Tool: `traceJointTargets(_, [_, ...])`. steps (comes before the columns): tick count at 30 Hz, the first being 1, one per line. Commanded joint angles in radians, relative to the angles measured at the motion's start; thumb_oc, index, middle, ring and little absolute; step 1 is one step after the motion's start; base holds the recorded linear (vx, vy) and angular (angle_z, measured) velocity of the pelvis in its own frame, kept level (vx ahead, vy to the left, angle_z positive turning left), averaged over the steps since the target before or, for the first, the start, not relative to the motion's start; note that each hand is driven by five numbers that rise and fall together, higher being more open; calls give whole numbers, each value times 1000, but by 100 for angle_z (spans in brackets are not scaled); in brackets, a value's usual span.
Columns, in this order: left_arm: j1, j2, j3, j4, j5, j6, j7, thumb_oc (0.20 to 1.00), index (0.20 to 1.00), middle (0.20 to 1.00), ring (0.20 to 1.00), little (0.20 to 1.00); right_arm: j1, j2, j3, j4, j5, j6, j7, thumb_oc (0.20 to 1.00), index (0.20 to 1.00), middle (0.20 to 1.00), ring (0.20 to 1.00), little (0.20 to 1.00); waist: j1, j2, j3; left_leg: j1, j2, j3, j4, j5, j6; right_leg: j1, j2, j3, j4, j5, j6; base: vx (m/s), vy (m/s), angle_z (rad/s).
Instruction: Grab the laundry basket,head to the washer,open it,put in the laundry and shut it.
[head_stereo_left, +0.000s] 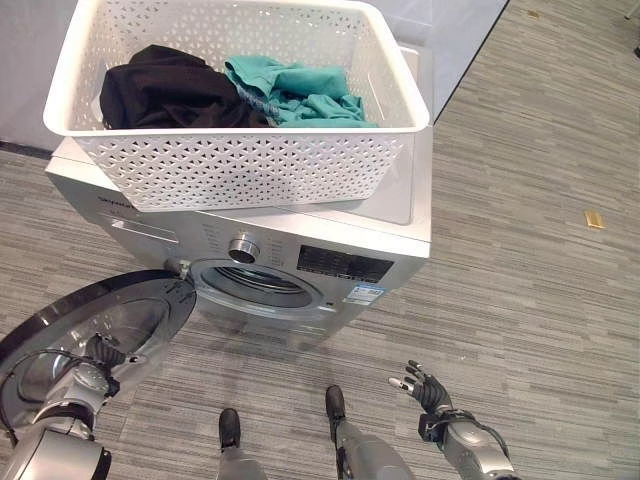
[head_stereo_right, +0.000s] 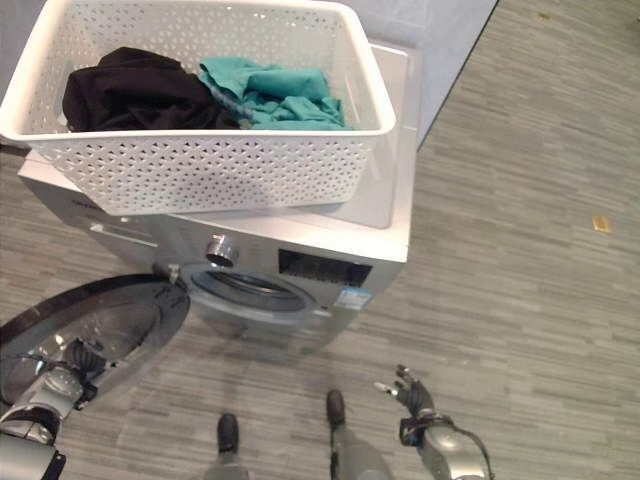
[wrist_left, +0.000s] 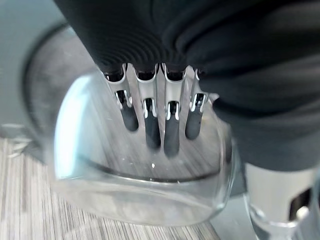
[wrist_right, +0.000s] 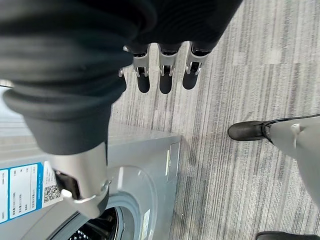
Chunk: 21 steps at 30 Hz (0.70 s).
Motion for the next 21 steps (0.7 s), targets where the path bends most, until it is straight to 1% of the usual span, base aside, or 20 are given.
traceJointTargets(1, [-53,35,-10,7,-45,0,50,1000,1000,1000,1000,1000,18,-8,-44,-51,-11,-38,-10,1000,1000,1000,1000,1000,6,-21,-1,-10,-12,-56,8,-50,43,29,-126,-57,1,-83,80,9,15,20])
traceJointTargets(4, [-33,4,-6,-39,-66,-4,52,1000,1000,1000,1000,1000,23,-10,-61,-43,-12,-32,-11,1000,1000,1000,1000,1000,11,-14,-2,-8,-16,-62,8,-51,45,38,-130,-63,1,-87,81,3,13,14])
traceJointTargets(6, [7,-19,1,-100,-81,-12,50,1000,1000,1000,1000,1000,33,-11,-72,-41,-16,-25,-8,1000,1000,1000,1000,1000,15,-8,-3,-5,-19,-63,8,-54,47,45,-133,-67,1,-89,81,19,28,5])
traceJointTargets(7, [59,-35,18,-183,-100,-26,47,1000,1000,1000,1000,1000,53,-12,-88,-37,-24,-13,-2,1000,1000,1000,1000,1000,20,-1,-8,1,-25,-64,8,-58,50,53,-138,-71,1,-90,82,19,30,12])
traceJointTargets(8, [61,-35,20,-184,-99,-25,47,1000,1000,1000,1000,1000,54,-13,-88,-37,-24,-13,-2,1000,1000,1000,1000,1000,19,-1,-8,1,-25,-64,8,-58,50,53,-138,-71,1,-90,82,25,45,15])
traceJointTargets(10, [137,-60,49,-296,-111,-38,46,1000,1000,1000,1000,1000,80,-14,-115,-21,-24,-3,8,1000,1000,1000,1000,1000,23,4,-16,9,-34,-65,8,-66,54,60,-145,-71,1,-91,84,45,71,13])
traceJointTargets(11, [235,-91,81,-429,-129,-52,30,1000,1000,1000,1000,1000,114,-4,-173,9,3,6,13,1000,1000,1000,1000,1000,25,7,-27,17,-43,-63,8,-74,60,67,-154,-71,1,-91,89,76,108,6])
traceJointTargets(12, [280,-105,100,-487,-141,-60,15,1000,1000,1000,1000,1000,125,2,-202,24,17,11,19,1000,1000,1000,1000,1000,25,10,-32,24,-48,-60,8,-79,63,72,-159,-72,1,-90,91,89,132,-2])
traceJointTargets(14, [382,-149,156,-584,-209,-82,-20,1000,1000,1000,1000,1000,140,17,-291,95,62,12,15,1000,1000,1000,1000,1000,29,12,-43,42,-60,-55,8,-91,73,84,-170,-66,1,-88,99,90,149,-5])
traceJointTargets(15, [483,-200,220,-667,-310,-106,-44,1000,1000,1000,1000,1000,141,24,-407,159,125,8,4,1000,1000,1000,1000,1000,33,12,-51,71,-75,-42,8,-108,88,94,-179,-47,1,-83,107,108,189,-27])
traceJointTargets(18, [583,-271,272,-723,-462,-127,-77,1000,1000,1000,1000,1000,138,-19,-550,187,159,-11,-24,1000,1000,1000,1000,1000,37,12,-54,120,-92,-19,8,-127,113,108,-196,-17,1,-70,118,86,183,-35])
traceJointTargets(20, [613,-302,263,-732,-481,-130,-89,1000,1000,1000,1000,1000,119,-65,-635,156,152,-40,-74,1000,1000,1000,1000,1000,40,10,-51,129,-109,-15,37,-148,131,118,-214,-5,1,-58,126,41,169,-35])
traceJointTargets(21, [617,-315,245,-724,-484,-125,-99,1000,1000,1000,1000,1000,108,-93,-689,117,135,-50,-115,1000,1000,1000,1000,1000,41,8,-50,125,-120,-19,65,-169,142,129,-229,-8,1,-53,132,34,166,-25])
